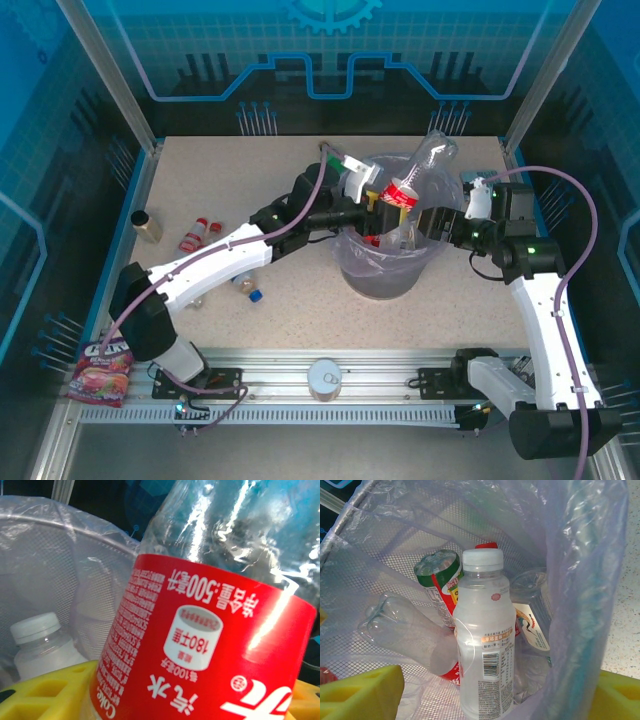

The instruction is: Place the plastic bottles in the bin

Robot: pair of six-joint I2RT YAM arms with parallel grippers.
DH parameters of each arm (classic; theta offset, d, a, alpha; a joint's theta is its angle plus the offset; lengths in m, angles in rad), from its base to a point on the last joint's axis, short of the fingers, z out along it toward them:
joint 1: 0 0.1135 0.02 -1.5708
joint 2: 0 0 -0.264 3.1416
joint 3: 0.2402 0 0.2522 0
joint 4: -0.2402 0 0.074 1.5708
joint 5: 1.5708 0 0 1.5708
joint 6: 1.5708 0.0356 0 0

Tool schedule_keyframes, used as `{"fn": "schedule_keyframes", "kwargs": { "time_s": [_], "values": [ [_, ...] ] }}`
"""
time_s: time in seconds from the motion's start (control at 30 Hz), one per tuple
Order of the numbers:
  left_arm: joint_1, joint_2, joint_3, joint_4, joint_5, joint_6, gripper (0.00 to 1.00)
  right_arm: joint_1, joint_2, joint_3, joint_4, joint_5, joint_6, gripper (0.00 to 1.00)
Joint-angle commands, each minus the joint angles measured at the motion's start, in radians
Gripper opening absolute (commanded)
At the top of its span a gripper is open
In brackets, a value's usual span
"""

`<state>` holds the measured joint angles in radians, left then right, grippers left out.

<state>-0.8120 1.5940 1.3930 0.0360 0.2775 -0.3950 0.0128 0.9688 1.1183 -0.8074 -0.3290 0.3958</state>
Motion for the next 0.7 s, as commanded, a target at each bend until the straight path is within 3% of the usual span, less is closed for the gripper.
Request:
{"fn": "schedule_keyframes", "kwargs": {
  "time_s": [0.0,0.17,0.27,0.4,0.67],
  "values": [
    [-0.004,0.013,-0.006,0.038,-0.036,-0.005,0.64,0.016,-0.003,0.021,0.016,-0.008,-0.013,0.84],
    [-0.003,0.021,0.013,0.030,-0.040,0.013,0.89,0.015,-0.004,0.031,0.013,-0.001,-0.015,0.85],
    [-0.003,0.022,0.033,0.027,-0.049,0.029,0.95,0.014,-0.004,0.036,0.013,0.002,-0.016,0.85],
    [-0.004,0.043,0.096,-0.036,-0.092,0.065,0.95,0.009,-0.011,0.065,-0.001,0.018,-0.027,0.86],
    [-0.008,0.102,0.149,-0.095,-0.118,0.089,0.83,-0.024,-0.041,0.127,-0.050,0.054,-0.061,0.87]
  ]
}}
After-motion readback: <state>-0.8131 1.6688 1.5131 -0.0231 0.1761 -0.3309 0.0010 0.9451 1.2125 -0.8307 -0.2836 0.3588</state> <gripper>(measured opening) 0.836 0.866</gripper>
